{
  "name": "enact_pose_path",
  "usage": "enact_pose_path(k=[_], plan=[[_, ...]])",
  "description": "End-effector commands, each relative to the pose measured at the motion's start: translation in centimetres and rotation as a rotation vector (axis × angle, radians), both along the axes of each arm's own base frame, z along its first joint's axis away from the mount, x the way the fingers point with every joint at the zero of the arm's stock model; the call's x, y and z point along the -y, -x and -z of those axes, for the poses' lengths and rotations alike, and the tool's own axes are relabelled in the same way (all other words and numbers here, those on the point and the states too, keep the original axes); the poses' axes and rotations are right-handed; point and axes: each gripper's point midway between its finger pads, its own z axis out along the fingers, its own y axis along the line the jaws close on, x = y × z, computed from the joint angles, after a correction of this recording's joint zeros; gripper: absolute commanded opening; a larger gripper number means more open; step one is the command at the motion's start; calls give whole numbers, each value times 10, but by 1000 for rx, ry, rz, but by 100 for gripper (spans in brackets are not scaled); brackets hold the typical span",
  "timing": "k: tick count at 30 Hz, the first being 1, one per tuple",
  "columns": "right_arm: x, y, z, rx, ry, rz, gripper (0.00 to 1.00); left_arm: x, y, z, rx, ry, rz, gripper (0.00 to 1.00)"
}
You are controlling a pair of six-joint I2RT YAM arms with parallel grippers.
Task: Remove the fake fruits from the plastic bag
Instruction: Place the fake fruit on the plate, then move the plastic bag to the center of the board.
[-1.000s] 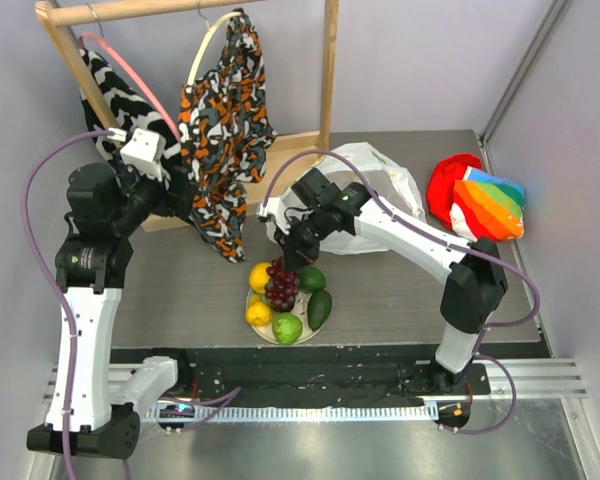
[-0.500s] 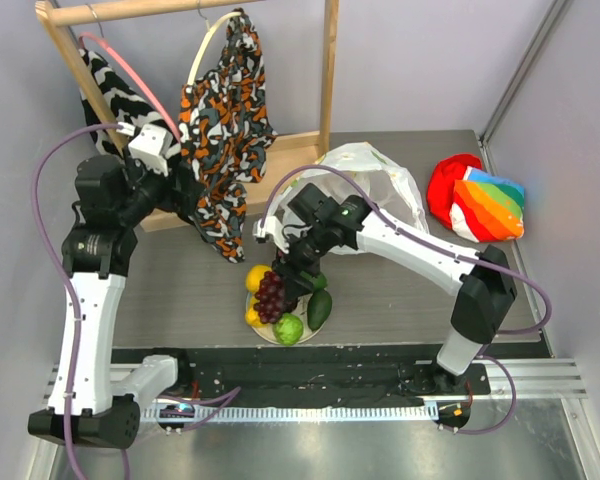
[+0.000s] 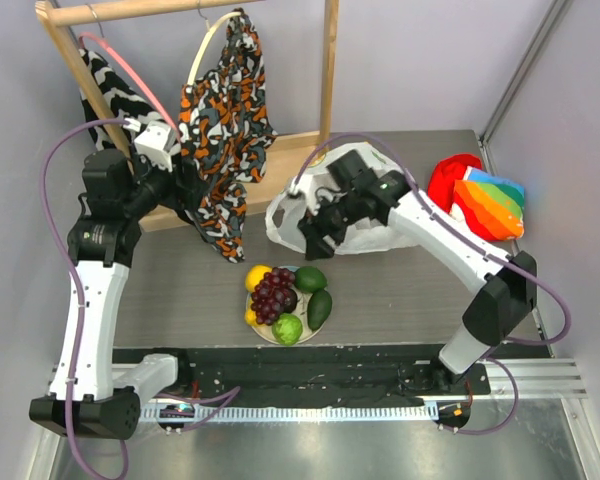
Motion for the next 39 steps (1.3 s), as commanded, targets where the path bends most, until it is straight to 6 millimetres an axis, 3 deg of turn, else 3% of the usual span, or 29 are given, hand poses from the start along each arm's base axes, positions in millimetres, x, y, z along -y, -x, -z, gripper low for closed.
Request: enact_pose_path(k=[1,4,9,13,15,18,21,22,25,26,27,28,29,30,32,33,34,36,39], plan=[[58,-60,15,5,84,220,66,-1,2,-27,86,-13,10,82],[82,-74,28,27,144,219,66,-3,0,-29,93,-26,-1,82],[101,-49,49,7,220,66,63,-6,-3,-29,92,-39,-10,82],[129,-47,96,-64,362,107,63,-5,-4,-22,76,-37,-6,81],[149,-72,116,-99,407,268,63,-4,-4,-19,68,-35,-1,81],[185,-112,123,-131,425,515,63,-4,-5,-16,58,-36,1,81],[207,-155,98,-87,348,660,63,-3,-6,-12,47,-34,3,81],[206,-159,86,-67,313,663,63,-3,-5,-10,40,-30,4,81],[186,-149,53,-44,171,583,67,-3,-2,0,16,-27,4,81],[181,-143,28,7,102,566,79,-4,2,2,11,-34,4,81],[169,-126,26,-25,34,523,99,-6,5,4,7,-40,-7,82],[164,-117,20,-35,-6,531,100,-9,7,9,-4,-45,-18,82],[160,-111,-9,51,-83,529,100,-12,14,11,-8,-57,-25,84],[157,-96,4,11,-98,530,100,-16,17,13,-12,-68,-39,85],[156,-77,-13,62,-151,527,100,-24,26,22,-30,-86,-68,89],[158,-64,-1,40,-141,528,100,-26,28,27,-41,-95,-78,90],[160,-57,0,45,-140,534,100,-40,31,38,-73,-103,-135,91],[166,-39,5,56,-126,551,100,-49,37,46,-91,-103,-181,97],[184,-29,13,81,-73,650,100,-59,44,69,-146,-97,-234,99]])
